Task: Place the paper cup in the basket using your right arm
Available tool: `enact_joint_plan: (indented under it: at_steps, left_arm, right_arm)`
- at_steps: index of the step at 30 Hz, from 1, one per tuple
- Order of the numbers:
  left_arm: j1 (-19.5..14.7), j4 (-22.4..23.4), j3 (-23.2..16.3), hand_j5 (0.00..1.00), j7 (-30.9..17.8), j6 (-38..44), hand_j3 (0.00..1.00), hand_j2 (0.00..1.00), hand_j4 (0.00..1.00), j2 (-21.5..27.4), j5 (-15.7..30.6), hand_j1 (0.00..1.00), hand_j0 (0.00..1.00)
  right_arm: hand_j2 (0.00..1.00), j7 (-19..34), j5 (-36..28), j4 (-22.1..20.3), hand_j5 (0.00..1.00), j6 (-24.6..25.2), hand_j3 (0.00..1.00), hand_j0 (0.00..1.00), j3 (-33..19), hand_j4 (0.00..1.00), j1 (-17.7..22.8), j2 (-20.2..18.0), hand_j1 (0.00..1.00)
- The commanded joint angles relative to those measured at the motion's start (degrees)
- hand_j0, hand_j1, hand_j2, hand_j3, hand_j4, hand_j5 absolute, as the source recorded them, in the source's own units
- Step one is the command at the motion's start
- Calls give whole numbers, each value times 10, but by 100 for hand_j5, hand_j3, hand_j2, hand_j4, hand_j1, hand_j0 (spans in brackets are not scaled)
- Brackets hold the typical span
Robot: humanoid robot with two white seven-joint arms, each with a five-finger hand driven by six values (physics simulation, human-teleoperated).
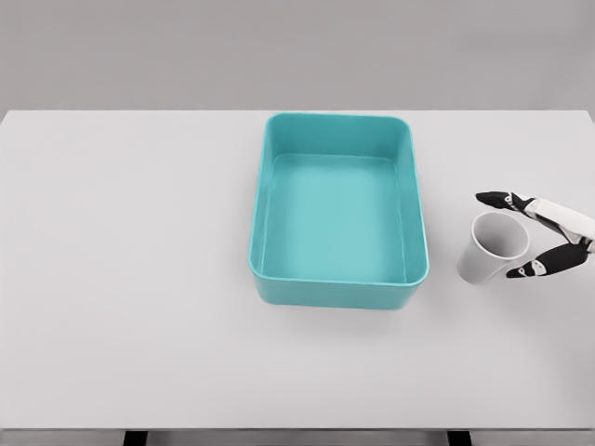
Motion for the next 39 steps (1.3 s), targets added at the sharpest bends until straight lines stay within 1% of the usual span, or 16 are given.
enact_joint_plan:
  at_steps: [1,4,19,20,23,25,28,29,32,33,36,37,39]
  left_arm:
    - [0,0,0,100,0,0,100,100,100,0,0,100,100]
    - [0,0,0,100,0,0,100,100,100,0,0,100,100]
    - [0,0,0,100,0,0,100,100,100,0,0,100,100]
    - [0,0,0,100,0,0,100,100,100,0,0,100,100]
    - [0,0,0,100,0,0,100,100,100,0,0,100,100]
    - [0,0,0,100,0,0,100,100,100,0,0,100,100]
    - [0,0,0,100,0,0,100,100,100,0,0,100,100]
    - [0,0,0,100,0,0,100,100,100,0,0,100,100]
    - [0,0,0,100,0,0,100,100,100,0,0,100,100]
    - [0,0,0,100,0,0,100,100,100,0,0,100,100]
    - [0,0,0,100,0,0,100,100,100,0,0,100,100]
    - [0,0,0,100,0,0,100,100,100,0,0,100,100]
    - [0,0,0,100,0,0,100,100,100,0,0,100,100]
  right_arm:
    - [100,0,-4,-7,100,1,100,100,4,100,0,0,100]
    - [100,0,-5,-23,100,3,100,100,7,100,0,0,100]
    - [100,0,-5,-23,100,8,100,100,7,100,0,8,100]
    - [98,0,-5,-23,98,8,98,98,7,98,0,8,98]
    - [81,0,-5,-23,81,19,81,81,7,81,0,8,81]
    - [75,0,-5,-22,75,23,75,75,7,75,0,8,75]
    - [75,0,-4,-23,75,23,75,75,3,75,0,8,75]
    - [72,0,-4,-23,72,23,72,72,1,72,0,8,72]
    - [71,0,-4,-24,71,22,71,71,0,71,0,8,71]
    - [68,0,-4,-25,68,22,68,68,-4,68,0,8,68]
    - [68,0,-2,-36,68,22,68,68,-11,68,0,8,68]
    - [68,0,-2,-41,68,22,68,68,-22,68,0,9,68]
    - [68,0,-2,-44,68,21,68,68,-29,68,0,13,68]
